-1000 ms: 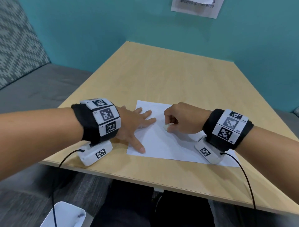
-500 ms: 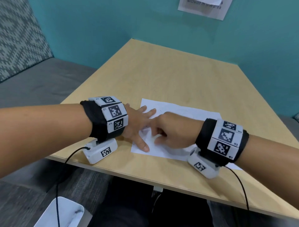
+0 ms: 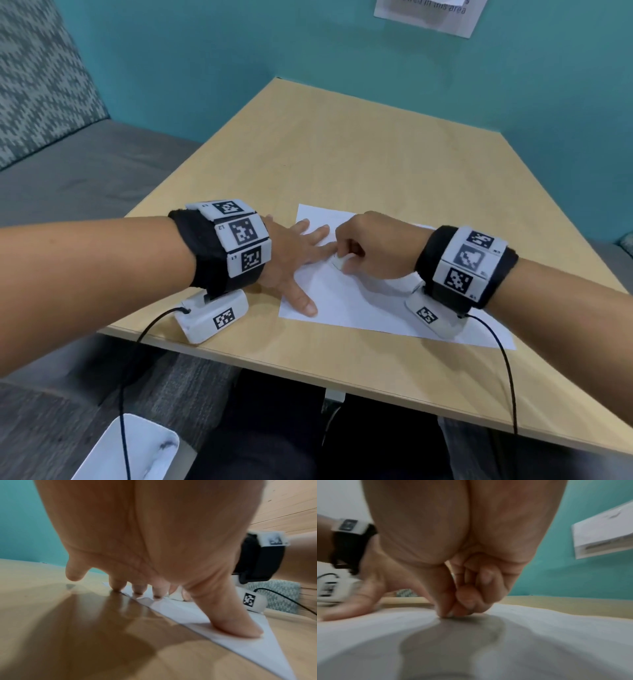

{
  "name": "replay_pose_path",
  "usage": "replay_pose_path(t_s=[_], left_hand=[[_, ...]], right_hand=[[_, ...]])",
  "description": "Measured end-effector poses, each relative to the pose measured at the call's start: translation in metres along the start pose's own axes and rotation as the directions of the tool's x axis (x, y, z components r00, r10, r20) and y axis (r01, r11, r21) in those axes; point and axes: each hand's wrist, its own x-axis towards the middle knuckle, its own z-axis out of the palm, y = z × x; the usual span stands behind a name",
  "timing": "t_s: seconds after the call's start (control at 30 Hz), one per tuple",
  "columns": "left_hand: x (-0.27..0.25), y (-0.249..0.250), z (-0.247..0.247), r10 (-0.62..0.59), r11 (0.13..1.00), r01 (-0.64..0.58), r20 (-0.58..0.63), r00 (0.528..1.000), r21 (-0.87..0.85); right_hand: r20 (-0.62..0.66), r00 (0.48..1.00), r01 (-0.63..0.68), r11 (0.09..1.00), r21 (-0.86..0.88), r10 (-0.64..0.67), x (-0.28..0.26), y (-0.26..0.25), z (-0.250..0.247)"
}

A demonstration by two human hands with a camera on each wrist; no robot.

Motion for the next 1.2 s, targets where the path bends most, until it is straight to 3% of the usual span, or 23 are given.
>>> replay_pose_path(t_s=[0.13,0.33,0.47,0.63,0.8,0.97,1.1,1.2], left_hand=[[-0.001,-0.001,0.000,0.018,0.999,-0.018,0.008,1.000,-0.030],[-0.001,0.000,-0.001,-0.029,0.999,0.029,0.024,0.999,0.023],[0.000,-0.003,-0.001,-0.001,1.000,0.002,0.028,1.000,-0.025],[-0.001,-0.001,-0.002,-0.028,0.999,0.027,0.036,0.999,0.032],[0.000,-0.005,0.000,0.016,1.000,-0.016,0.019,1.000,-0.021],[-0.003,-0.002,-0.002,-0.029,1.000,0.029,0.043,0.999,0.006],[-0.006,-0.002,-0.006,-0.042,0.999,0.039,0.072,0.997,0.033],[-0.003,0.012,-0.010,-0.038,0.994,0.036,0.017,0.999,0.103]], right_hand=[[0.116,0.984,0.133,0.990,0.053,-0.138,-0.017,-0.023,0.013],[-0.003,1.000,0.030,1.000,-0.007,-0.030,-0.011,0.004,0.002],[0.118,0.977,0.173,0.983,0.063,-0.180,-0.025,-0.026,0.017],[-0.014,1.000,-0.012,1.000,-0.015,0.012,-0.011,0.013,-0.001],[0.114,0.984,0.135,0.990,0.048,-0.140,-0.024,-0.020,0.014],[-0.031,0.999,-0.039,0.999,-0.013,0.039,-0.009,0.024,0.000],[-0.018,0.999,-0.050,0.998,0.033,0.051,-0.013,0.028,0.007],[-0.018,0.998,-0.055,0.998,0.035,0.056,-0.012,0.029,0.007]])
